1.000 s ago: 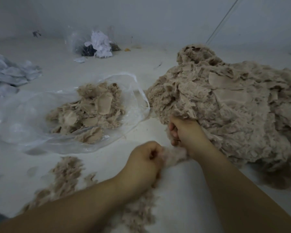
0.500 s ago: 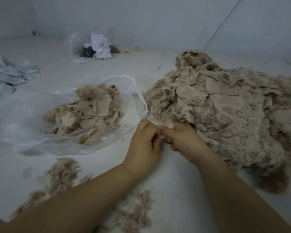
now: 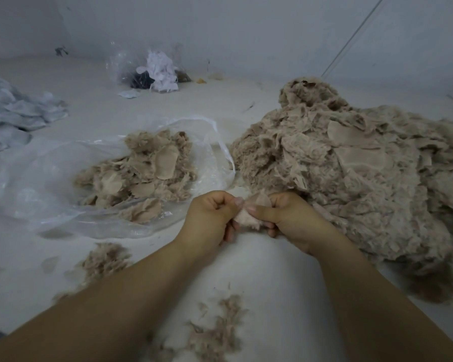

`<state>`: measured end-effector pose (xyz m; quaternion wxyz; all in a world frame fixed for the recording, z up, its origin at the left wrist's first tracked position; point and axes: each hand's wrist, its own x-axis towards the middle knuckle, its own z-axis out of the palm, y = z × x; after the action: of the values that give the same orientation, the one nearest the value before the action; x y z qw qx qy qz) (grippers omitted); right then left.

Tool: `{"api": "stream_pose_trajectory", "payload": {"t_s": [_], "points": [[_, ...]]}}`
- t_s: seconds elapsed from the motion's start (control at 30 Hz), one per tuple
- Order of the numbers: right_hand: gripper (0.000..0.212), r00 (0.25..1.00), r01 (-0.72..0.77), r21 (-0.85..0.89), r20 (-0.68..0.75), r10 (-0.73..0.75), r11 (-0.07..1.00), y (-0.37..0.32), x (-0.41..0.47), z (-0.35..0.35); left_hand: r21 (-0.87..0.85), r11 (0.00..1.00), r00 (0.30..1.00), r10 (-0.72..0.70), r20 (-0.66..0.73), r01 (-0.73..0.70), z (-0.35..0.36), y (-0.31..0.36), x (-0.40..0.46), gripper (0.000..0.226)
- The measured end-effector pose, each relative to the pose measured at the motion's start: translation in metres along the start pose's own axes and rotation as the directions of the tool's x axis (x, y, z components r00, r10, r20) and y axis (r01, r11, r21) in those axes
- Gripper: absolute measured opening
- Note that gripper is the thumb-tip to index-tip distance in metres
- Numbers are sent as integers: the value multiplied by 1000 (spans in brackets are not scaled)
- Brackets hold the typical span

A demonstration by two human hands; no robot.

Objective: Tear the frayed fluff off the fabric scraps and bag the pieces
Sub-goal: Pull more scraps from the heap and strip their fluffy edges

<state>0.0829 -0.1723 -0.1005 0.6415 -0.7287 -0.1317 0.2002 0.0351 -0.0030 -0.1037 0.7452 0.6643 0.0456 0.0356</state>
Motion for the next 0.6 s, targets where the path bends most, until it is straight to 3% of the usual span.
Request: {"api": "stream_pose_trajectory", "payload": {"t_s": [0.1,0.27,0.37,0.5,0.6], "points": [[25,1000,-7,7,7,7,1000,0,-1,0,-117,991,998,-59,-1,59,0,2,1,36],[27,1000,-9,9,-19,9,1000,-3,-2,3,227,974,984,-30,175,-11,5,3,3,24],[37,997,-45,94,-54,50,995,-6,-1,6,114,989,963,-117,243,91,-5,8,5,19],[36,993,-65,84,-95,73,994,-8,-1,8,174,976,904,-186,385,127,-17,11,6,18],[33,991,-70,138,-103,85,988,-10,-2,7,122,981,897,-188,401,151,-17,14,6,11]]}}
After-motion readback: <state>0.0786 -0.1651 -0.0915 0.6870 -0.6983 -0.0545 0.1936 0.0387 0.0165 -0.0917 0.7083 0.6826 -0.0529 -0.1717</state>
